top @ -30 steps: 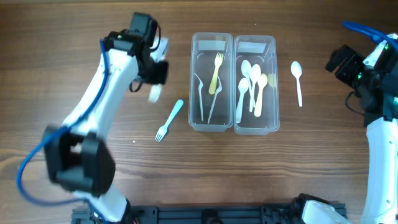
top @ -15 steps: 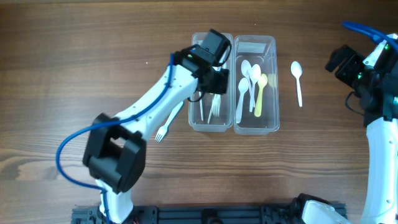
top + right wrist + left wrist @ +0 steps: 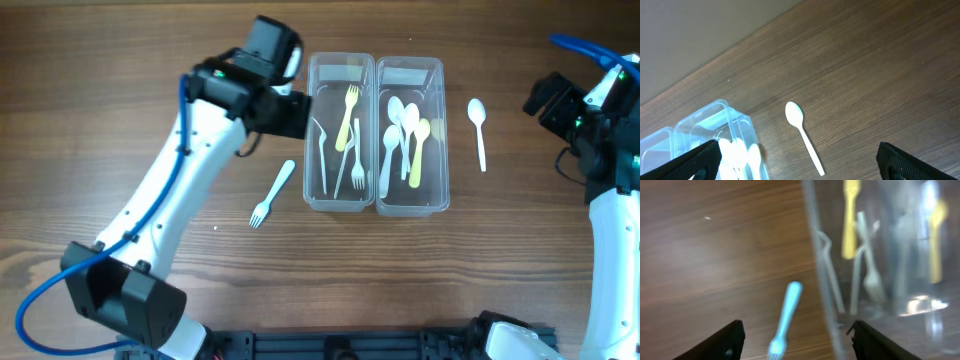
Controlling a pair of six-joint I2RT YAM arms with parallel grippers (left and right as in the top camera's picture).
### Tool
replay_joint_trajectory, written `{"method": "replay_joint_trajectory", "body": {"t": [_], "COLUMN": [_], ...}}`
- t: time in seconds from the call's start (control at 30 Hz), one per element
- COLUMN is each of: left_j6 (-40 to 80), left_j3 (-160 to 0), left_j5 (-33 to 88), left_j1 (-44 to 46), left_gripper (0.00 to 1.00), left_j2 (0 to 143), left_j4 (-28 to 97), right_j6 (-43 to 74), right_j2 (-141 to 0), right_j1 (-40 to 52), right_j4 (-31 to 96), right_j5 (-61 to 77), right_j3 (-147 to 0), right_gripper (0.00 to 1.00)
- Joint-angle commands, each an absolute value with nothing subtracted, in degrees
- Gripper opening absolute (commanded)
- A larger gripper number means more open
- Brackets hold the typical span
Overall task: Pack container
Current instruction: 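Move the left gripper to the light-blue fork and grasp it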
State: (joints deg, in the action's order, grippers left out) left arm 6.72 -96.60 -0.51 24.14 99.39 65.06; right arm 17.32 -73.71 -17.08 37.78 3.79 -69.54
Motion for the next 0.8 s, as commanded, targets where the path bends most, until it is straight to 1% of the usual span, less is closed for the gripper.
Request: {"method": "replay_joint_trajectory", "body": {"t": [0.0,0.07,0.1,0.2,0.3,0.37,0.5,0.6,0.67,0.73,0.77], "left_j6": [-11.94,-16.14,-16.29,-16.08,-16.05,-15.33,-7.77,-5.54,-5.50,-6.07,-6.90], "left_j3": [-91.42,-88.12,-85.45,-79.50,-75.37,-73.34,-70.11,-67.90,-66.63,-65.06,-64.29], "left_j5": [-3.09,-3.11,-3.33,-2.87,-2.61,0.36,0.60,0.62,0.62,0.58,0.62], "left_j1": [21.54,21.32,21.30,21.30,21.30,21.30,21.30,21.32,21.32,21.37,21.37], "left_gripper": [0.61,0.53,0.52,0.53,0.55,0.54,0.51,0.50,0.51,0.57,0.59], "left_j2": [102.32,103.26,103.81,104.29,104.29,104.29,104.27,104.27,104.29,104.29,104.29], "left_j4": [65.41,64.34,62.39,57.41,55.11,54.70,53.93,53.56,53.21,52.07,51.40], "right_j6": [18.13,18.13,18.13,18.13,18.15,18.13,18.13,18.13,18.11,18.11,18.13], "right_j2": [-74.04,-74.04,-74.04,-74.04,-74.04,-74.04,-74.04,-74.04,-74.04,-74.04,-74.04], "right_j1": [-17.23,-17.23,-17.23,-17.23,-17.23,-17.23,-17.23,-17.23,-17.23,-17.23,-17.23], "right_j4": [37.78,37.78,37.78,37.78,37.78,37.78,37.78,37.78,37.78,37.78,37.78], "right_j5": [3.18,3.18,3.18,3.18,3.18,3.18,3.18,3.18,3.18,3.18,3.18], "right_j3": [-69.78,-69.78,-69.78,-69.78,-69.78,-69.78,-69.78,-69.78,-69.78,-69.78,-69.78], "right_gripper": [1.00,1.00,1.00,1.00,1.00,1.00,1.00,1.00,1.00,1.00,1.00]}}
